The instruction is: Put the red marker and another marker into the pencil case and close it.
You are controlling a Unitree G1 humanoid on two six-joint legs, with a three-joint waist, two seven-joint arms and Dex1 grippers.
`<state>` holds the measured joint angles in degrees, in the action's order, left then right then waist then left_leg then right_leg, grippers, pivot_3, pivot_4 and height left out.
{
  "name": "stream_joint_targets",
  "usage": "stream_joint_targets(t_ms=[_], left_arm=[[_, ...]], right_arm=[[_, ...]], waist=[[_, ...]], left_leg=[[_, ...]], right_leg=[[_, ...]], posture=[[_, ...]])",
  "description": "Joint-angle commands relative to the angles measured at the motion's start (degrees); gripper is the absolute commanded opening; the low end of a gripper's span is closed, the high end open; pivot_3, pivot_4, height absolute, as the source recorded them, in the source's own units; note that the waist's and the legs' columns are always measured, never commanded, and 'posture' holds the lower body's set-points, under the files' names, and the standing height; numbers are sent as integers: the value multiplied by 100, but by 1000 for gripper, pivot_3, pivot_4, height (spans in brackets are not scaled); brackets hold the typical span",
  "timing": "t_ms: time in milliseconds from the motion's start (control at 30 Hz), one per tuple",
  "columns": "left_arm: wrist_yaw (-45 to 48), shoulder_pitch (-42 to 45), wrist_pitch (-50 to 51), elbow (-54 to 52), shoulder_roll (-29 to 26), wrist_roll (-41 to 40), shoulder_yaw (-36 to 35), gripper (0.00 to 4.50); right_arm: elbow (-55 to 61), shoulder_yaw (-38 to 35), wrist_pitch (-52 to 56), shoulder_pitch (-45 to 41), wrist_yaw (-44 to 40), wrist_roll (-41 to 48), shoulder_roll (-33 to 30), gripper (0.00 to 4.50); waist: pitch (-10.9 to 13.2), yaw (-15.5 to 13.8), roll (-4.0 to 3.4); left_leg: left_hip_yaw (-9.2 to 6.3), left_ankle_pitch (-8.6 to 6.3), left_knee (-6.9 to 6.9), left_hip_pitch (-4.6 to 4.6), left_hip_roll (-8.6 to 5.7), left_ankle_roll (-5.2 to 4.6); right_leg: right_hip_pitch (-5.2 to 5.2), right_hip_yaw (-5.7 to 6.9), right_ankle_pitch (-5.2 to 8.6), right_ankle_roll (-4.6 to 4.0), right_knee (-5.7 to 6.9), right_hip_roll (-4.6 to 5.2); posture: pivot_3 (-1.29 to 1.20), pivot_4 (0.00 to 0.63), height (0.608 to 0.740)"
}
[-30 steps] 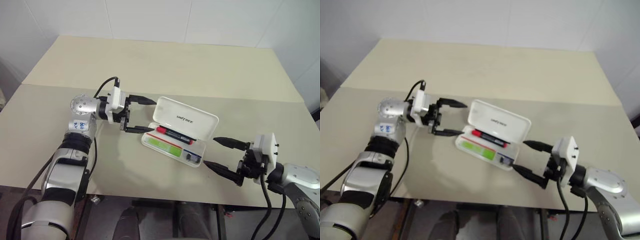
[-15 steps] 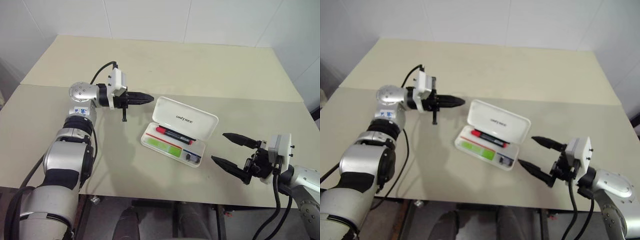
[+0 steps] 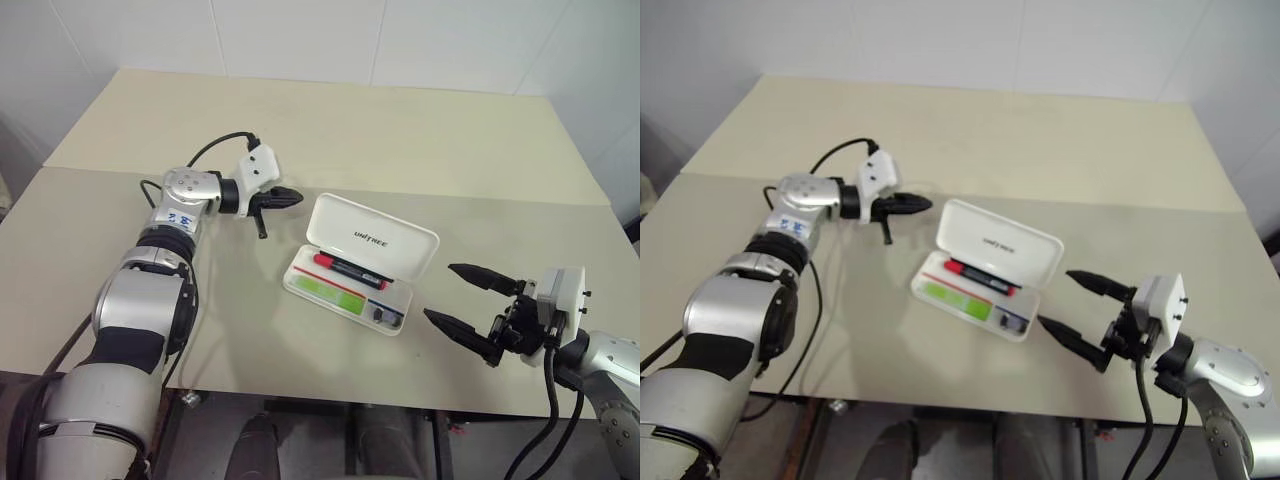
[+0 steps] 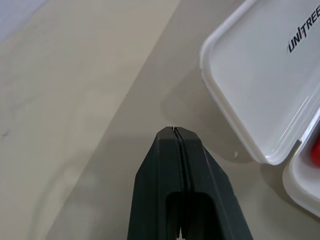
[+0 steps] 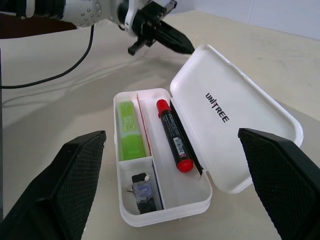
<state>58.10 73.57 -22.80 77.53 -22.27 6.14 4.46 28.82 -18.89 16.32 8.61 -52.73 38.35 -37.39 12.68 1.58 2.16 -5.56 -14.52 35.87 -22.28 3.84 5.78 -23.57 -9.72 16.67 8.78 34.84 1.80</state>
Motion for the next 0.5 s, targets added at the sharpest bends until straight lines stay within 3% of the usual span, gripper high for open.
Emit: stream_joint_targets(t_ms=[33,167,500], left_arm=[[-161,150,135,16,178,-22,-223,26],[-87,150,189,25,276,37,-303,26],[1709,165,393,-49,339,-268,-726,26]], right_arm=[[129,-231,-86,85,21,75,-44,4500],[156,-229,-81,100,62,69,-53,4500],[247,-330,-77,259,131,78,-49,4500]], waist=[[0,-1,0],[0,24,0],[0,3,0]], left_leg=[[0,0,-2,0,0,0],[1,0,-7,3,0,0],[0,0,-28,7,0,0]], right_leg=[[0,0,0,1,0,0],[-1,0,0,2,-1,0],[-1,3,-5,14,-4,0]], posture=[[0,150,740],[0,150,740],[0,150,740]])
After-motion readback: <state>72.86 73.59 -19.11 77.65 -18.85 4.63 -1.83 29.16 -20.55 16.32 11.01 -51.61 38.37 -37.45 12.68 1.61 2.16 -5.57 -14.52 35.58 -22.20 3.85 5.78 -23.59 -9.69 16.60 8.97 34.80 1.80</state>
